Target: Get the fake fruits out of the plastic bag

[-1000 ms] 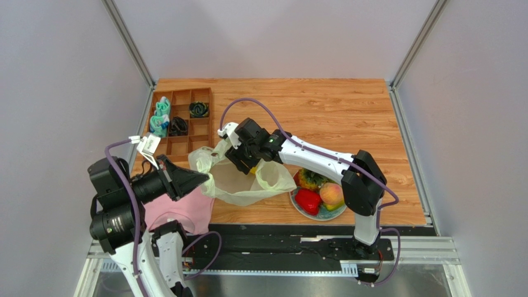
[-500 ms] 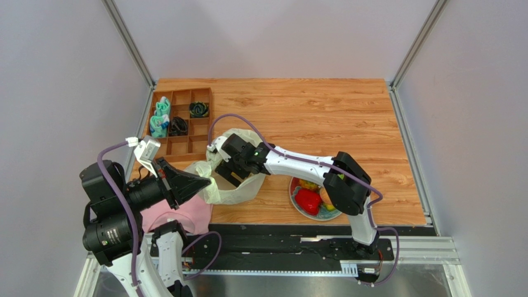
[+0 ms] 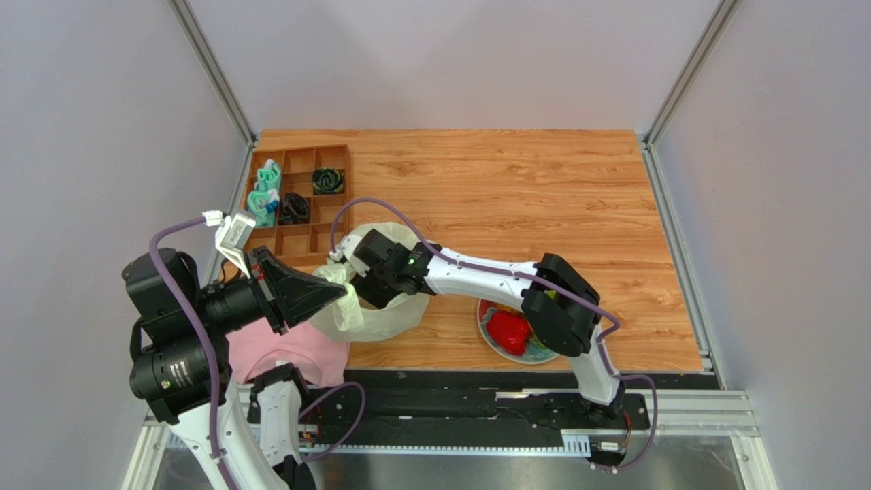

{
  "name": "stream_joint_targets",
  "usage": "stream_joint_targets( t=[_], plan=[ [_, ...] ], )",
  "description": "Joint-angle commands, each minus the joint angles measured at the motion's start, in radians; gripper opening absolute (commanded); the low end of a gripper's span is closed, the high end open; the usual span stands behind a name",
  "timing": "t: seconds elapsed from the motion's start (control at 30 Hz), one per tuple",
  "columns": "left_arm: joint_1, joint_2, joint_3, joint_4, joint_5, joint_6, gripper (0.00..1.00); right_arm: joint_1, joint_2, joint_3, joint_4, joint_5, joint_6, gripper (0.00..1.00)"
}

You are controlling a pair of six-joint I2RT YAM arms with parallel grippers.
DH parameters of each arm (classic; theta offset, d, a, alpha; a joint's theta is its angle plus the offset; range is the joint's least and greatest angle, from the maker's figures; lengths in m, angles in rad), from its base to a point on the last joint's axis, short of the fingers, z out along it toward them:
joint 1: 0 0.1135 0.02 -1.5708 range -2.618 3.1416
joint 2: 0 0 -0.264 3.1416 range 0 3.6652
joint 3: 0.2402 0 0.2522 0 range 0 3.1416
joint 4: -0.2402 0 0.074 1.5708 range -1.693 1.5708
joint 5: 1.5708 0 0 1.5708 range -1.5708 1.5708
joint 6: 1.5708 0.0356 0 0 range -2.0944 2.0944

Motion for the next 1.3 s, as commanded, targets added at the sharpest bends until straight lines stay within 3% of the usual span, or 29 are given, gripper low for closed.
stream_joint_targets(
  t=[0.0, 0.03, 0.1, 0.13, 0.27, 0.33, 0.4, 0.5, 0.67, 0.8, 1.03, 1.17, 1.27],
  plan=[
    [0.004, -0.002, -0.045, 0.096, 0.182, -0.078, 0.00, 0.023, 0.033, 0.004, -0.002, -0.031, -0.001, 0.57],
    [0.004, -0.007, -0.052, 0.099, 0.167, -0.081, 0.00, 0.026, 0.031, -0.001, -0.002, -0.031, -0.003, 0.46],
    [0.005, -0.016, -0.082, 0.096, 0.124, -0.073, 0.00, 0.032, 0.005, -0.021, 0.011, -0.063, -0.015, 0.39],
    [0.004, -0.023, -0.091, 0.088, 0.107, -0.055, 0.00, 0.032, -0.010, -0.024, 0.015, -0.067, -0.027, 0.30],
    [0.004, -0.034, -0.111, -0.007, -0.024, 0.050, 0.00, 0.016, -0.099, -0.027, -0.011, -0.084, -0.142, 0.15],
    [0.005, -0.036, -0.102, -0.047, -0.187, 0.102, 0.00, 0.002, -0.179, -0.027, -0.028, -0.110, -0.182, 0.11],
    [0.004, -0.033, -0.100, -0.055, -0.352, 0.119, 0.00, -0.035, -0.237, -0.027, -0.060, -0.191, -0.194, 0.10],
    [0.004, -0.024, -0.132, -0.047, -0.452, 0.157, 0.00, -0.072, -0.342, -0.040, -0.100, -0.315, -0.216, 0.07],
    [0.004, 0.030, -0.206, -0.019, -0.494, 0.199, 0.00, -0.110, -0.460, -0.056, -0.159, -0.491, -0.210, 0.05],
    [-0.013, 0.058, -0.263, 0.179, -0.477, 0.102, 0.00, -0.130, -0.507, -0.053, -0.176, -0.592, -0.190, 0.05],
    [-0.054, 0.113, -0.310, 0.142, -0.652, 0.080, 0.00, -0.104, -0.468, -0.044, -0.120, -0.589, -0.156, 0.08],
    [-0.056, 0.061, -0.335, 0.108, -0.679, 0.057, 0.00, -0.017, -0.337, -0.012, -0.058, -0.421, -0.063, 0.07],
    [-0.054, -0.002, -0.272, 0.049, -0.663, 0.088, 0.00, 0.000, -0.248, 0.003, -0.025, -0.283, 0.037, 0.07]
  ],
)
